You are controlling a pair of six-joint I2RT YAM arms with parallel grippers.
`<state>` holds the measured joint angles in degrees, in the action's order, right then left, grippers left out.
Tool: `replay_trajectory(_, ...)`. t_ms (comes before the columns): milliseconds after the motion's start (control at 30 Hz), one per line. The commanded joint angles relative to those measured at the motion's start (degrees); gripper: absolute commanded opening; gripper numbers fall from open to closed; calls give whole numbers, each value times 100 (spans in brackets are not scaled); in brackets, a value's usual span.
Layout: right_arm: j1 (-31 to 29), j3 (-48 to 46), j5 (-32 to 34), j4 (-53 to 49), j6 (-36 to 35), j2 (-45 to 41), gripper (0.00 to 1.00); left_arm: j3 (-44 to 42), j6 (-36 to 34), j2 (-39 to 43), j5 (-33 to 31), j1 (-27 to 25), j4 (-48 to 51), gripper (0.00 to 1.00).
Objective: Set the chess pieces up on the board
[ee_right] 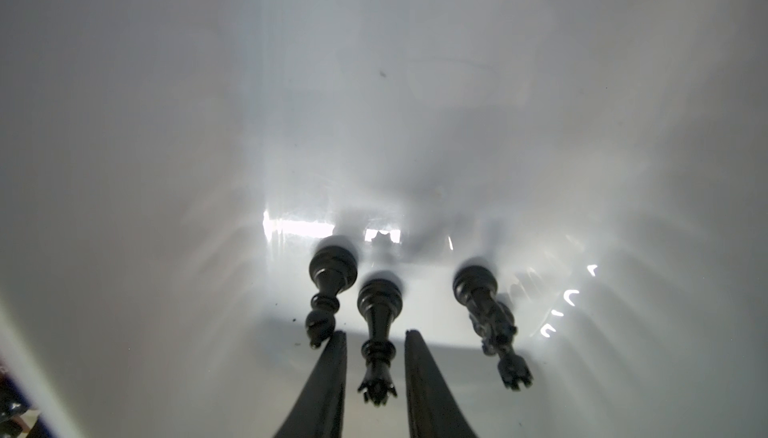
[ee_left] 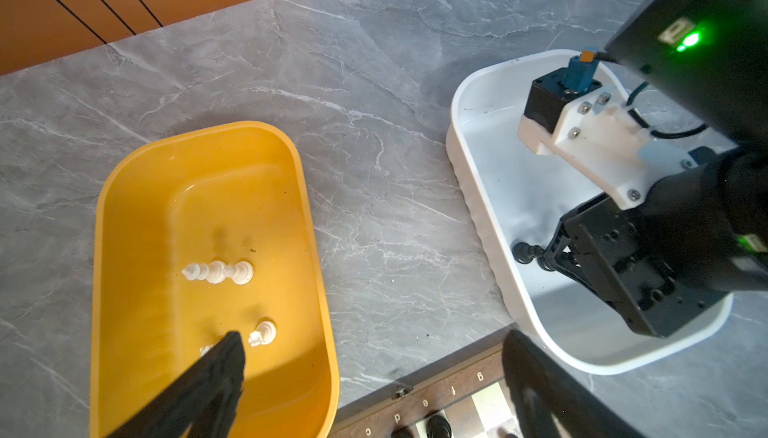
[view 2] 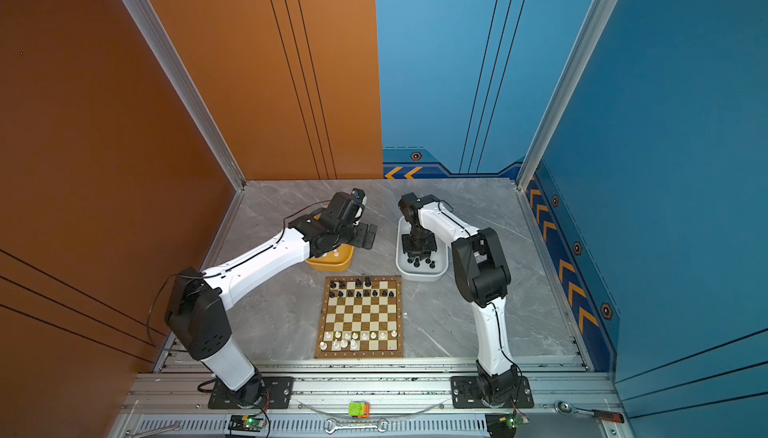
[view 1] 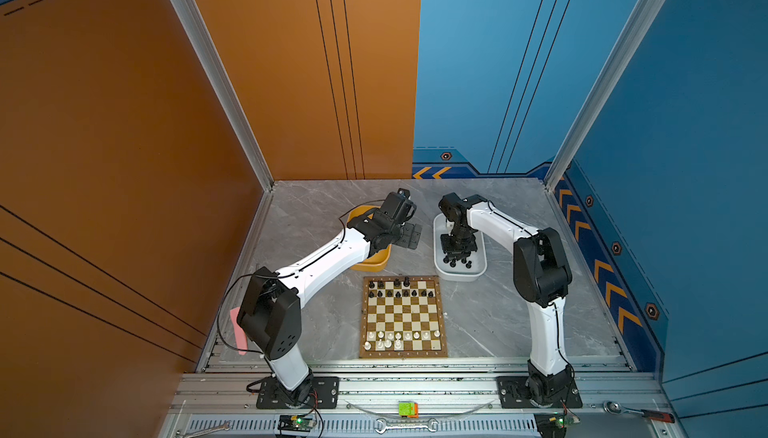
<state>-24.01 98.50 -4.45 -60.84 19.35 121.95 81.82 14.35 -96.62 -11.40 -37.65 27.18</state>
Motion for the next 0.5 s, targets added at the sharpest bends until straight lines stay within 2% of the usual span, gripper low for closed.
replay_trajectory(0,10,-50,86,45,82,57,26,-110,-56,235,99,47,120,98)
replay_trajectory(267,-48,87,106,-79,75,-240,33,-364,37,445,56,52,130,98)
replay_trajectory(467,-435,929,277,-504,-37,-445,34,-929,217,956,-157,117,156,98)
